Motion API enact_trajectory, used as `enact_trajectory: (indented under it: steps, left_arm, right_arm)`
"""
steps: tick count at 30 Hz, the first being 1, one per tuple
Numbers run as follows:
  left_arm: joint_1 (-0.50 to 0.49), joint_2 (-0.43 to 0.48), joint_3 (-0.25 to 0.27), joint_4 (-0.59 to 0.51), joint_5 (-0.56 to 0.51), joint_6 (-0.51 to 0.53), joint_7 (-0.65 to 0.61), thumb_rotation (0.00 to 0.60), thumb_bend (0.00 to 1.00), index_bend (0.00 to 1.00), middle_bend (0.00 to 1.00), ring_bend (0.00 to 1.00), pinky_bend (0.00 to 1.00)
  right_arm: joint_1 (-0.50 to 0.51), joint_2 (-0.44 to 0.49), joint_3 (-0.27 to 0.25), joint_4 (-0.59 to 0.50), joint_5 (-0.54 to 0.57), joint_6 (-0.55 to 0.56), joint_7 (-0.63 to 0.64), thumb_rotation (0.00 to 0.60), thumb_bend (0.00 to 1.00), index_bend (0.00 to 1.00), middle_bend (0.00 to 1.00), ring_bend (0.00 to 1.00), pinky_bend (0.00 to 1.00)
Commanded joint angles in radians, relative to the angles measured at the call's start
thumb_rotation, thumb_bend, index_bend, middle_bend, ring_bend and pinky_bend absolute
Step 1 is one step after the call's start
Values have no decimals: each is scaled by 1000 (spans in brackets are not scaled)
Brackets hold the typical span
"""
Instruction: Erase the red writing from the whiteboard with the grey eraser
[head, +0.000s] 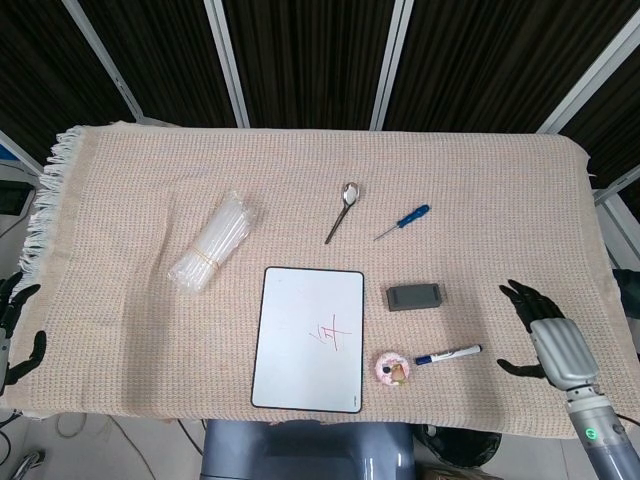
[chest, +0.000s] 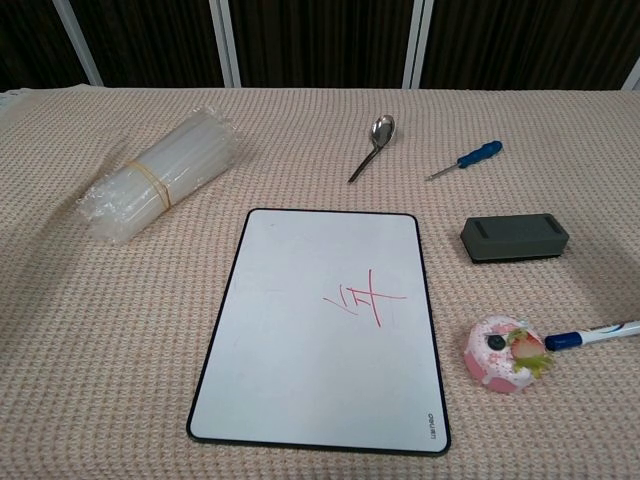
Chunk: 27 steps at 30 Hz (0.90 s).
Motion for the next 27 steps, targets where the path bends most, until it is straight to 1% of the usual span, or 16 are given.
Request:
enact_trajectory:
  steps: [1,6,10,16,20,27]
  left_arm:
    - [0,0,0,-1,-2,-2,2,600,452,146,9,0,0]
    - [-1,0,-2,-2,-7,-4,5,600,452,146,9,0,0]
    - [-1,2,-6,-4,-14,-3,-1,600,452,146,9,0,0]
    - [-2,8,-11,-8,-25,-8,-9,600,452,146,9,0,0]
    - [-3,10,-12,-10,-31,-12,-10,600,453,146,9,0,0]
    - [-3,13,-14,-15,-38,-16,-6,600,454,147,9,0,0]
  right_arm:
    - [135,40,24,0,51,-207,72,600,108,4,84,87,147]
    - [231,-13,48,44,112,-345,35,600,141,14,115,107,147]
    - [293,-82,71,100,181,-414,-25,600,165,48,135,135,147]
    - [349,-172,90,168,263,-453,-116,600,199,131,185,188,165]
    - [374,-219,87,213,293,-471,-163,600,218,186,223,224,209]
    - [401,-293,92,278,338,-467,-205,600,253,248,284,281,280]
